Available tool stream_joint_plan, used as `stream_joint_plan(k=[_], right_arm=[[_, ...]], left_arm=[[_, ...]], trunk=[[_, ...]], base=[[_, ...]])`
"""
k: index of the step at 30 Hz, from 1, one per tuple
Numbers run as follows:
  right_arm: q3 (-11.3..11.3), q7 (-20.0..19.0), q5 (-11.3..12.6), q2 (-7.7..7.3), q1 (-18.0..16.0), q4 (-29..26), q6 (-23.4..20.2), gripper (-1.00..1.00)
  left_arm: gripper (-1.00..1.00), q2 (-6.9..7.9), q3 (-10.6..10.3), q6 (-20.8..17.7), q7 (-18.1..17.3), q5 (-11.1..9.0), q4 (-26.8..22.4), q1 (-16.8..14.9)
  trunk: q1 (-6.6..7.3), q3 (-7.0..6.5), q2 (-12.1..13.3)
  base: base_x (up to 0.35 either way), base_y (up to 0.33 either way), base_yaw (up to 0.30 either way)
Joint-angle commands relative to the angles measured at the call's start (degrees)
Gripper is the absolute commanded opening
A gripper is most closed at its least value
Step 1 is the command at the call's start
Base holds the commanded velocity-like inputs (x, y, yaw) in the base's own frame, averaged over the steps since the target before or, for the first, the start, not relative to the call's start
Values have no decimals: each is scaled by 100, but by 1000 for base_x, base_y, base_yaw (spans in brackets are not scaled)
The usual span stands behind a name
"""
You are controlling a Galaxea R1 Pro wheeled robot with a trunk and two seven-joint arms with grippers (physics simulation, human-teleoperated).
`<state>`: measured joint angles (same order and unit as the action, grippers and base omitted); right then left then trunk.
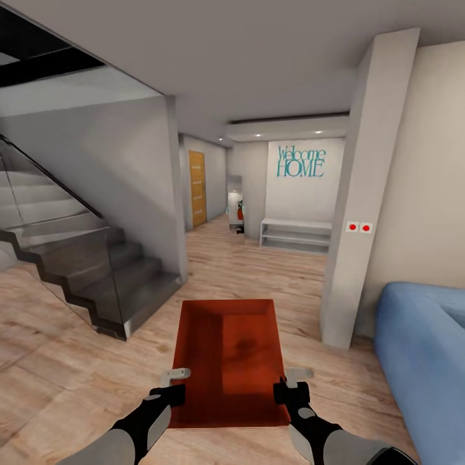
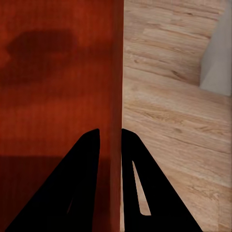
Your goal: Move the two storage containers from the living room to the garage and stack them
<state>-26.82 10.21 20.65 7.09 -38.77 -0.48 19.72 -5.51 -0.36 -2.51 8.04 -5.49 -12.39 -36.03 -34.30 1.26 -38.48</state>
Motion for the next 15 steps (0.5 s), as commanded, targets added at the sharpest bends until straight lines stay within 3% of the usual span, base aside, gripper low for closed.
stream_joint_plan(k=[1,15], right_arm=[[247,-1,-61,3,-8,-22,5,-100],[248,0,-19,3,-8,-22,5,-100]], left_arm=[[-100,23,54,-30,119,-4,-1,1],[-100,15,49,-30,111,-11,0,2]], trunk=[[-5,10,-9],[-5,10,-9]], base=[[322,0,0],[322,0,0]])
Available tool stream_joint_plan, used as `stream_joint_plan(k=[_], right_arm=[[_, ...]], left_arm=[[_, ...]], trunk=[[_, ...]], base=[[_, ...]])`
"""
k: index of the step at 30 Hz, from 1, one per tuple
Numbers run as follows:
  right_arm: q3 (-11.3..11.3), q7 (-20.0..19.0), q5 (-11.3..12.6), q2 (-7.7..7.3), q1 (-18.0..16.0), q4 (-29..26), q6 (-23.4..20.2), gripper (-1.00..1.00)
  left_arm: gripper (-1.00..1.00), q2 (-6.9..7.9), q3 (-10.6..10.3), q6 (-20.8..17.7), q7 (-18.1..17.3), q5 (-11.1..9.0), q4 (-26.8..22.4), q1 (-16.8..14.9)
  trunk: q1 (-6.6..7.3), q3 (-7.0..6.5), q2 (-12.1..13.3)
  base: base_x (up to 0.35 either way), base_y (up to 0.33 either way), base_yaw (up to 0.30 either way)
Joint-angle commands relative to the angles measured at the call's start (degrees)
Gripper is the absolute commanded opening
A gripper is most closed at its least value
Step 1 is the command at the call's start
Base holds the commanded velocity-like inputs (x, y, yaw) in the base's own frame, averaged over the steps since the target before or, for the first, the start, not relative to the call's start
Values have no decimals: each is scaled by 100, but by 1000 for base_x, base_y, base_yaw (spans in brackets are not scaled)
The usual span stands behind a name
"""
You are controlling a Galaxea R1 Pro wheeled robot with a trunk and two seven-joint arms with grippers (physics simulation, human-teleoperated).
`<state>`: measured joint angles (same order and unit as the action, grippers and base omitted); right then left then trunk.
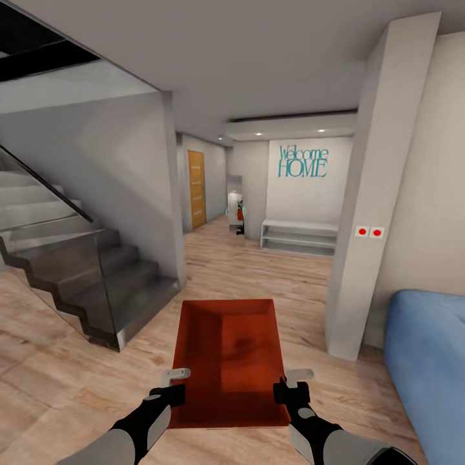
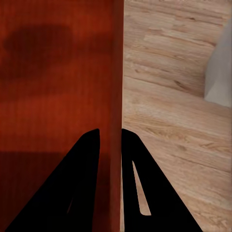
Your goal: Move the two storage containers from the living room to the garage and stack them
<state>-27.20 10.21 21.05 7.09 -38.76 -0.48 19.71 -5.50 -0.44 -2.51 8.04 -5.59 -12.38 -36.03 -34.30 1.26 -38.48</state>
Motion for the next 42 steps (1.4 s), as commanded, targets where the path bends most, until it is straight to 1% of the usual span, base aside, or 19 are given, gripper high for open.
stream_joint_plan(k=[1,42], right_arm=[[285,1,-60,3,-8,-22,7,-100],[294,-1,-48,-5,-8,-22,2,-100]], left_arm=[[-100,14,57,-30,110,1,-1,1],[-100,12,62,40,118,-22,-1,-1]], trunk=[[-5,10,-9],[-5,10,-9]], base=[[322,0,0],[322,0,0]])
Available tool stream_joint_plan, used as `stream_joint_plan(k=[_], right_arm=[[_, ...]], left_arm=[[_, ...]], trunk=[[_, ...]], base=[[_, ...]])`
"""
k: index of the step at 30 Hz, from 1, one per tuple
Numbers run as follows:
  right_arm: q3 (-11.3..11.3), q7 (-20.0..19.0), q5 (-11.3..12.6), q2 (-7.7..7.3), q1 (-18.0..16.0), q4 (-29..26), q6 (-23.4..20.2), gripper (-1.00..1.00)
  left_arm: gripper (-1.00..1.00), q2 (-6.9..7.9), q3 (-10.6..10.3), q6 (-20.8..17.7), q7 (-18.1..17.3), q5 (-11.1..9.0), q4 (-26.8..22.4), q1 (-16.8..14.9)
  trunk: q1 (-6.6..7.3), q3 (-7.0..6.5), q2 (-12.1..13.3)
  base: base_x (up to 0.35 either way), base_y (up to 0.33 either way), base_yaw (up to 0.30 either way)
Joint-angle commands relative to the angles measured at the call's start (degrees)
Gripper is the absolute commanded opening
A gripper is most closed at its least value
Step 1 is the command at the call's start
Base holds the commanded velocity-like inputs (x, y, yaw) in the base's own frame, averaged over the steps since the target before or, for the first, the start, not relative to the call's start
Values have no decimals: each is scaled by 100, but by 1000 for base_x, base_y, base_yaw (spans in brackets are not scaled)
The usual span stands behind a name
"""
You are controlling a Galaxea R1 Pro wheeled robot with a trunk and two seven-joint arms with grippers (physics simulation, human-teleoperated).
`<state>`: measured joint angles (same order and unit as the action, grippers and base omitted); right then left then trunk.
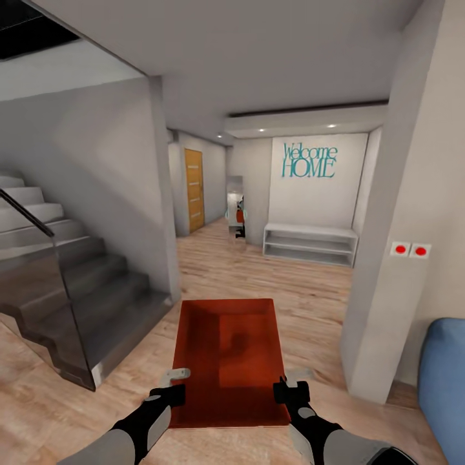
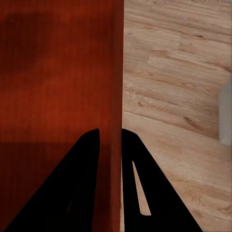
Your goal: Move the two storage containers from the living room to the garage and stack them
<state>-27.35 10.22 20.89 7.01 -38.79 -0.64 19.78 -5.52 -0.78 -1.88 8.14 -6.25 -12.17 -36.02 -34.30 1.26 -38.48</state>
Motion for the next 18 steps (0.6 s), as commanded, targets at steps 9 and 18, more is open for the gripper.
stream_joint_plan(k=[9,18], right_arm=[[310,-3,-33,9,-6,-7,-10,-100],[310,-3,-33,11,-6,-7,-2,-100]], left_arm=[[-100,16,95,-23,109,46,-22,-1],[-100,16,95,-18,109,53,-22,-2]], trunk=[[-5,10,-9],[-5,10,-9]], base=[[322,0,0],[322,0,0]])
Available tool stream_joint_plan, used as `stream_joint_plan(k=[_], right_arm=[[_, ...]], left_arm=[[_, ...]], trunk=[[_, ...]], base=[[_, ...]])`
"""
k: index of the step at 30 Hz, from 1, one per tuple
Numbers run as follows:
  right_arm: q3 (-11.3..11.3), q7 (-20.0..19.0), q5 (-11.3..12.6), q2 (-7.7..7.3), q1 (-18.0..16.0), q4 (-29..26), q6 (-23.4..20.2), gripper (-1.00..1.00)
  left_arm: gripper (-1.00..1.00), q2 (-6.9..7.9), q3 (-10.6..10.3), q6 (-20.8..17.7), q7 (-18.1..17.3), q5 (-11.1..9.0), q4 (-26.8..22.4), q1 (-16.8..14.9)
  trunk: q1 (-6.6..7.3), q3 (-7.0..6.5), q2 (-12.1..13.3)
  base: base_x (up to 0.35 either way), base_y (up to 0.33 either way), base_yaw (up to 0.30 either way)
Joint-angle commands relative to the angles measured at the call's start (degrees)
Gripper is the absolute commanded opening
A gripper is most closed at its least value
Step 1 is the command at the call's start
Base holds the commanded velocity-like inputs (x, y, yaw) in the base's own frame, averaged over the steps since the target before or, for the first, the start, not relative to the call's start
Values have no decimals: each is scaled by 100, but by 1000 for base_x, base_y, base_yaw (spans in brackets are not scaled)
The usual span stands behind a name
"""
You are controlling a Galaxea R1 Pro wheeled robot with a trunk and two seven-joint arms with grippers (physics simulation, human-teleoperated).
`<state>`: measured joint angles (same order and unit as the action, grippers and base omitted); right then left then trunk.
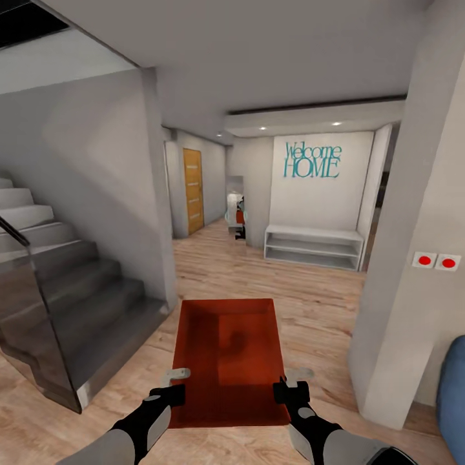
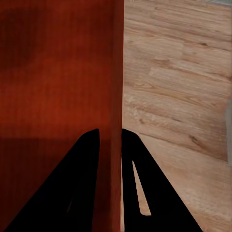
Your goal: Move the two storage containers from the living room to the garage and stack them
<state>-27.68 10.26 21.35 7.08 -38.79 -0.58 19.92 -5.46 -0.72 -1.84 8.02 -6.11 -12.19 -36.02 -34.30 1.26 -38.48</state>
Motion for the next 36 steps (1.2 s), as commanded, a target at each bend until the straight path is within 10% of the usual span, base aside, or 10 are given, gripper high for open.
stream_joint_plan(k=[1,36], right_arm=[[342,-6,-78,4,-6,-13,-15,-100],[342,-6,-80,3,-6,-13,-16,-100]], left_arm=[[-100,10,89,-20,121,39,-20,-1],[-100,10,89,-18,121,35,-20,-1]], trunk=[[-5,10,-9],[-5,10,-9]], base=[[323,0,0],[322,0,0]])
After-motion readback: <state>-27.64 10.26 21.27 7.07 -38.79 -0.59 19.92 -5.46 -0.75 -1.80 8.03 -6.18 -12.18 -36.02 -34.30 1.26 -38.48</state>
